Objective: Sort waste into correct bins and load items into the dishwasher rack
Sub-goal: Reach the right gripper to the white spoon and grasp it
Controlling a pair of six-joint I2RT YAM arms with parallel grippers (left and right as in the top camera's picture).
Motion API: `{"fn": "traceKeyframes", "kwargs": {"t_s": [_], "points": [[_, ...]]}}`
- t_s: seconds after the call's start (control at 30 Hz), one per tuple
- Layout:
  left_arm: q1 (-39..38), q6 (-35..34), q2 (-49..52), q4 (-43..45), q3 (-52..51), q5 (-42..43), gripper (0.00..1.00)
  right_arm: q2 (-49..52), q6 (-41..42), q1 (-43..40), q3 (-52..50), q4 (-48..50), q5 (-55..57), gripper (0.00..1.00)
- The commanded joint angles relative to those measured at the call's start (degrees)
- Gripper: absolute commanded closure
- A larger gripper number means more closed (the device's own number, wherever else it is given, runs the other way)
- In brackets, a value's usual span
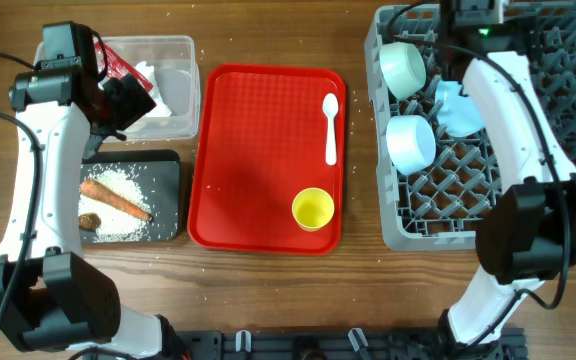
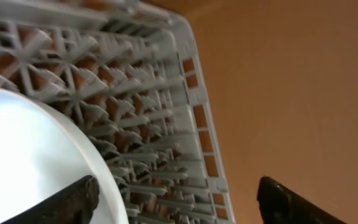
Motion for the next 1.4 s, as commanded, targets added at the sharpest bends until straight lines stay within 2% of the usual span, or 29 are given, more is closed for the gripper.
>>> {"fn": "traceKeyframes", "kwargs": {"t_s": [0.0,0.1,0.2,0.27,0.37,0.4,0.6,0.73,0.83,1.17,1.37], "points": [[0.3,0.5,-0.6,0.1,0.9,-0.7,0.00,-2.0,0.7,1.4,0.5,0.5,-1.4,0.14],[0.3,0.5,-0.6,0.1,0.9,-0.7,0.00,-6.1,1.8,2.2,1.0,0.4,-6.9,0.12],[0.3,0.5,-0.6,0.1,0.9,-0.7,0.00,-11.0,4.6,3.1,1.0,-0.2,-18.2,0.12],[0.3,0.5,-0.6,0.1,0.9,-0.7,0.00,-14.2,9.4,4.3,1.0,-2.1,-34.4,0.14],[0.3,0.5,-0.6,0.1,0.9,-0.7,0.00,-14.5,16.0,7.3,0.9,-3.9,-55.9,0.24],[0.3,0.5,-0.6,0.1,0.9,-0.7,0.00,-13.9,16.8,8.4,0.8,-4.1,-58.0,0.24],[0.3,0.5,-0.6,0.1,0.9,-0.7,0.00,-3.4,24.2,18.0,0.2,-7.9,-57.8,0.23],[0.3,0.5,-0.6,0.1,0.9,-0.7,0.00,4.9,25.9,20.7,0.2,-8.6,-57.5,0.29],[0.3,0.5,-0.6,0.1,0.9,-0.7,0.00,9.7,28.9,20.8,0.2,-8.5,-55.4,0.33],[0.3,0.5,-0.6,0.1,0.9,-0.7,0.00,17.8,30.5,20.7,0.2,-5.1,-51.9,0.44],[0.3,0.5,-0.6,0.1,0.9,-0.7,0.00,19.5,32.0,20.7,0.2,-3.8,-46.9,0.45]]}}
